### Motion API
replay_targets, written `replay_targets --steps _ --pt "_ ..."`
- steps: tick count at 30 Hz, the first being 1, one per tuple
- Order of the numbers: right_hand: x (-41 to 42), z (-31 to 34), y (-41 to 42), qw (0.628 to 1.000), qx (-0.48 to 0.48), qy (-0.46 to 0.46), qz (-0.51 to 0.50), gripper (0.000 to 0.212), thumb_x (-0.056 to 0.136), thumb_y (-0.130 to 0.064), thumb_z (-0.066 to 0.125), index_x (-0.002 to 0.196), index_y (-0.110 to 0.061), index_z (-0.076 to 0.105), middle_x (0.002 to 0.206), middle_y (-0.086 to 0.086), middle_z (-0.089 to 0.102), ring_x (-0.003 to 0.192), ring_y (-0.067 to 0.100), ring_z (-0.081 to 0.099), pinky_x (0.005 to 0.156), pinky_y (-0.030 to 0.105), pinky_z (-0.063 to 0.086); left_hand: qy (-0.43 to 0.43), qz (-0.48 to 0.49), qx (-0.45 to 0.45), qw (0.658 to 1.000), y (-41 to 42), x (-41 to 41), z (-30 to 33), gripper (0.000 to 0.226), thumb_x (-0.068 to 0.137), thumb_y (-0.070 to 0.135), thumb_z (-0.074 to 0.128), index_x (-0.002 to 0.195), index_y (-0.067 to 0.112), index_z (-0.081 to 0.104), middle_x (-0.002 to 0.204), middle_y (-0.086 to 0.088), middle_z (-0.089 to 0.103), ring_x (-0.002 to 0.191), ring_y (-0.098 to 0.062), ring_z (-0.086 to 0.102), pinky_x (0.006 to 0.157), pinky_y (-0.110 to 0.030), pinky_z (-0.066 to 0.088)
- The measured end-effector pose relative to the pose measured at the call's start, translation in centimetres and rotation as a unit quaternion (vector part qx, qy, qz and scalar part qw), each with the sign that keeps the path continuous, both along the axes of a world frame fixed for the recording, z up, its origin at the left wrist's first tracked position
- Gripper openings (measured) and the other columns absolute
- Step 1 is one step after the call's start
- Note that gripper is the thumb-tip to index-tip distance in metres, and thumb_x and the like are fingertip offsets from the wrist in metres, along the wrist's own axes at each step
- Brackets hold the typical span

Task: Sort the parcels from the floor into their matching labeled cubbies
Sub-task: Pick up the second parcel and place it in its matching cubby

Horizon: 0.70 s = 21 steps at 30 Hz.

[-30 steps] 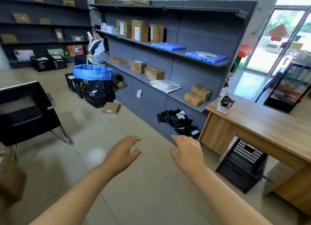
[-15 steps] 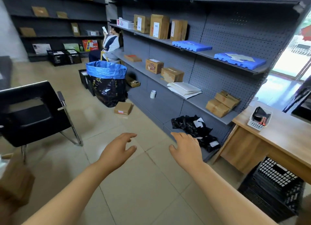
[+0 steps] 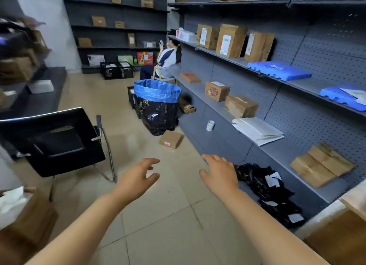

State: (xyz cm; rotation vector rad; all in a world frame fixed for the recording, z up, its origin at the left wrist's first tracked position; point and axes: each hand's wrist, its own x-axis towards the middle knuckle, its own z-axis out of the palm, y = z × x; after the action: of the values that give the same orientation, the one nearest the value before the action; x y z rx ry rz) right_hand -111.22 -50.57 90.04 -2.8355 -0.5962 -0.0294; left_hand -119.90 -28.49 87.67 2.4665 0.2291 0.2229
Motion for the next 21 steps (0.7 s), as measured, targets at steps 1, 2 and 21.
replay_targets --steps 1,2,21 --pt "1.3 -0.2 1.1 1.000 -0.002 0.000 0.005 0.042 0.090 -0.030 0.045 0.131 -0.020 0.048 0.130 0.002 0.055 0.117 0.025 0.048 0.099 0.036 0.036 0.005 0.005 0.003 1.000 1.1 1.0 -0.2 0.040 0.088 0.030 0.056 0.127 0.027 0.049 0.127 0.012 0.053 0.105 -0.004 0.053 0.088 -0.027 0.045" --pt "2.6 -0.3 2.2 1.000 -0.005 0.000 0.009 0.042 0.089 -0.029 0.044 0.130 -0.020 0.048 0.129 0.002 0.056 0.117 0.025 0.049 0.098 0.036 0.036 0.008 0.009 0.003 1.000 2.3 2.0 -0.5 0.040 0.088 0.030 0.056 0.127 0.027 0.049 0.127 0.011 0.053 0.106 -0.004 0.054 0.088 -0.027 0.045" --pt "25.3 -2.2 28.3 0.998 -0.006 0.044 -0.045 0.059 0.090 -0.032 0.046 0.145 -0.020 0.028 0.138 0.008 0.051 0.124 0.028 0.048 0.102 0.036 0.034 0.006 0.000 0.010 1.000 31.5 26.8 -1.1 0.039 0.087 0.029 0.057 0.125 0.024 0.052 0.124 0.004 0.056 0.108 -0.011 0.056 0.091 -0.033 0.047"
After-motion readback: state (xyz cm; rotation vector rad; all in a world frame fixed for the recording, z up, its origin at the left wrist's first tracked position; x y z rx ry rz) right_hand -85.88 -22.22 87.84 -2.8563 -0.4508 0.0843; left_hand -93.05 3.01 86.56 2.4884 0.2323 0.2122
